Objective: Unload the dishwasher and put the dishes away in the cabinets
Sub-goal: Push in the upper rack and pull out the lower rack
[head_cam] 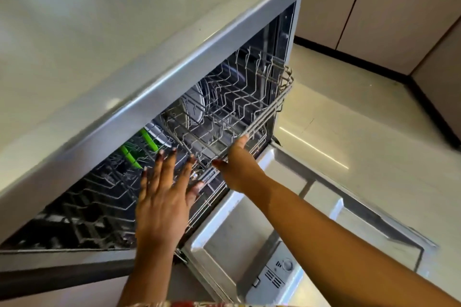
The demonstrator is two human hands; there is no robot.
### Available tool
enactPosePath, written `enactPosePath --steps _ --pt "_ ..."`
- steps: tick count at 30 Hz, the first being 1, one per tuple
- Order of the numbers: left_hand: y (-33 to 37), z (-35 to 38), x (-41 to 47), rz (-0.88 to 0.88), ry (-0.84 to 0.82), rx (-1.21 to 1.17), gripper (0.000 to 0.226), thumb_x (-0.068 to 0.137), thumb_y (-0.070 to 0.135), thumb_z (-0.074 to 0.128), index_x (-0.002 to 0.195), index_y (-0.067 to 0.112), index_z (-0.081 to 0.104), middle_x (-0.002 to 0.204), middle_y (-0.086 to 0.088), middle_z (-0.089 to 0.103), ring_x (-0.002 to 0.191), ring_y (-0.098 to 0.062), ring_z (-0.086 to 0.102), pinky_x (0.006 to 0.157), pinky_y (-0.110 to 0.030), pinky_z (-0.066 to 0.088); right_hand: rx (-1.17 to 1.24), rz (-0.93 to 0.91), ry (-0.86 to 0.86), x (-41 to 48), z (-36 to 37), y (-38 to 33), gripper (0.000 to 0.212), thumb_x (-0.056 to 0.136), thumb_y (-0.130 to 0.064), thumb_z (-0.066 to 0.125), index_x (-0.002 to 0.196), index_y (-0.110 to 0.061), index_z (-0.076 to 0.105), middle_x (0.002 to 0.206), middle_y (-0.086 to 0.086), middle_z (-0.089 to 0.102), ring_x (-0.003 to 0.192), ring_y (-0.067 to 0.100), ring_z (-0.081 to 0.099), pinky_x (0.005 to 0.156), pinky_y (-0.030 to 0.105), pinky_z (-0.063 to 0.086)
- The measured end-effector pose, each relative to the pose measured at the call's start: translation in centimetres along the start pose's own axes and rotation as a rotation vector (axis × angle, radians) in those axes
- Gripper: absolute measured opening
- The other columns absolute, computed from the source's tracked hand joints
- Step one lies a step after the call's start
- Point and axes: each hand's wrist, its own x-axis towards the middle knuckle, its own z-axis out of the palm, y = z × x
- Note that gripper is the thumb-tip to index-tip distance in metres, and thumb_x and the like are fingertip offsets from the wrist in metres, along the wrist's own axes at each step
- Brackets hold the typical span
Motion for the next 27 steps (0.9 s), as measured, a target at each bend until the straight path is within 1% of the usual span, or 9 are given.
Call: enactPosePath --steps 3,5,9,13,16,18,20,24,27 --pt "-1.2 0.4 1.2 -0.014 0.002 -0.011 0.061 0.092 0.058 0.011 0.141 0.029 0.032 0.149 -0.003 0.024 0.140 -0.024 0.020 0.110 -0.047 0.021 0.024 0.006 0.009 1.3 0.6 -1.2 0.097 0.094 -0.014 0.055 0.142 -0.007 -0.029 0.116 0.024 0.061 0.083 0.026 0.066 0.078 0.043 0.058" --pt "-2.4 0.7 2.3 -0.021 -0.009 -0.020 0.063 0.091 0.059 0.012 0.142 0.028 0.033 0.150 -0.005 0.028 0.141 -0.024 0.019 0.110 -0.048 0.022 0.034 0.009 0.016 2.7 1.0 -2.1 0.097 0.093 -0.010 0.055 0.143 -0.008 -0.028 0.123 0.024 0.058 0.092 0.027 0.067 0.082 0.041 0.057" --pt "-3.6 1.1 3.6 -0.031 -0.050 -0.064 0.061 0.094 0.058 0.020 0.141 0.024 0.037 0.150 -0.010 0.034 0.141 -0.029 0.024 0.108 -0.054 0.029 0.093 0.063 -0.036 4.5 1.5 -3.6 0.096 0.093 -0.011 0.054 0.143 -0.010 -0.028 0.129 0.021 0.054 0.088 0.017 0.062 0.086 0.034 0.056" --pt "-3.2 1.3 3.8 -0.048 -0.052 -0.074 0.060 0.094 0.057 0.022 0.140 0.023 0.039 0.150 -0.011 0.035 0.141 -0.031 0.025 0.105 -0.054 0.034 0.083 0.026 -0.003 4.7 1.6 -3.1 0.098 0.092 -0.015 0.056 0.144 -0.010 -0.027 0.139 0.022 0.046 0.085 0.017 0.055 0.079 0.028 0.052" --pt "-3.2 1.4 4.1 -0.059 -0.084 -0.085 0.068 0.089 0.062 0.014 0.140 0.024 0.039 0.149 -0.010 0.035 0.142 -0.031 0.024 0.103 -0.054 0.037 0.064 0.032 0.009 5.4 1.8 -2.6 0.100 0.090 -0.023 0.057 0.143 -0.010 -0.027 0.140 0.022 0.045 0.093 0.019 0.052 0.092 0.040 0.052" --pt "-3.2 1.3 4.0 -0.065 -0.084 -0.086 0.070 0.088 0.063 0.012 0.142 0.024 0.036 0.150 -0.011 0.034 0.142 -0.031 0.022 0.105 -0.054 0.034 0.031 -0.008 0.025 5.5 1.8 -2.2 0.102 0.089 -0.031 0.058 0.143 -0.010 -0.026 0.142 0.023 0.043 0.109 0.025 0.057 0.094 0.046 0.050" --pt "-3.2 0.9 3.9 -0.065 -0.034 -0.067 0.068 0.089 0.062 0.015 0.143 0.025 0.032 0.150 -0.011 0.034 0.142 -0.031 0.022 0.107 -0.054 0.029 -0.063 -0.093 0.073 5.2 1.8 -1.5 0.104 0.087 -0.043 0.057 0.145 -0.009 -0.022 0.149 0.020 0.034 0.126 0.033 0.049 0.097 0.049 0.048" --pt "-1.8 0.8 2.6 -0.036 0.180 -0.052 0.061 0.090 0.035 0.047 0.145 0.025 0.022 0.148 -0.010 0.037 0.140 -0.027 0.026 0.110 -0.050 0.016 -0.220 -0.259 0.271 4.1 2.7 1.7 0.092 0.086 -0.064 0.035 0.148 -0.016 -0.013 0.159 0.006 0.010 0.140 0.028 0.030 0.099 0.047 0.047" --pt "0.5 2.7 0.2 -0.042 0.244 -0.102 0.096 0.074 0.004 0.061 0.149 0.028 0.006 0.154 -0.007 0.024 0.145 -0.021 0.007 0.115 -0.045 0.004 -0.245 -0.278 0.386 4.6 4.2 6.0 0.078 0.092 -0.058 0.026 0.149 -0.021 -0.012 0.159 0.004 0.012 0.141 0.026 0.030 0.106 0.049 0.040"
